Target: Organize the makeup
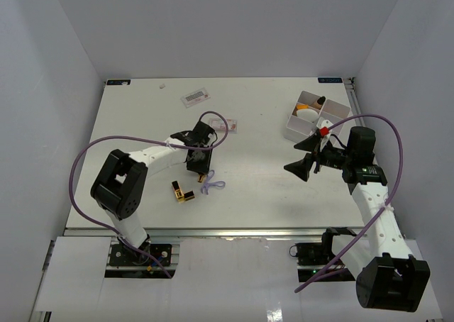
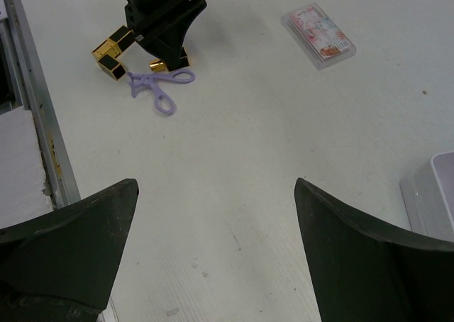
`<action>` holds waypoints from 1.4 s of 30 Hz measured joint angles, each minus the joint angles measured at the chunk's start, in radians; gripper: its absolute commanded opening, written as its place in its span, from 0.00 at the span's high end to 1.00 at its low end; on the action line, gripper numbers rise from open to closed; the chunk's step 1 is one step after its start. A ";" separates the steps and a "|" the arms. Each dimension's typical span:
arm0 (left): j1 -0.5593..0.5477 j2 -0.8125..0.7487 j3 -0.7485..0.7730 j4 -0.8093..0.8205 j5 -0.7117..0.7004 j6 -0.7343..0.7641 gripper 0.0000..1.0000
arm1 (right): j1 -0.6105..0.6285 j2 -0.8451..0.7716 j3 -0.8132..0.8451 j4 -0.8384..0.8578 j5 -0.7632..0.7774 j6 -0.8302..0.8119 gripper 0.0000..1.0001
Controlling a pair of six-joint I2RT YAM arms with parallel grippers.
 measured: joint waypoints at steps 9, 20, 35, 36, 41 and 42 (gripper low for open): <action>-0.001 0.000 0.004 0.001 -0.003 0.004 0.84 | 0.000 0.000 0.000 0.000 -0.016 0.000 0.02; -0.002 -0.092 0.125 0.066 0.259 -0.006 0.88 | 0.023 0.070 -0.001 0.011 -0.191 -0.001 0.02; -0.053 -0.166 0.105 0.469 0.885 -0.093 0.89 | 0.077 0.218 0.075 0.242 -0.361 0.303 0.08; -0.055 -0.166 0.104 0.480 0.915 -0.089 0.88 | 0.078 0.216 0.103 0.190 -0.368 0.224 0.07; -0.057 -0.166 0.099 0.481 1.071 -0.048 0.88 | 0.163 0.135 0.168 -0.145 -0.256 -0.422 0.06; -0.057 -0.165 0.098 0.471 1.099 -0.038 0.88 | 0.193 0.108 0.163 -0.190 -0.224 -0.546 0.05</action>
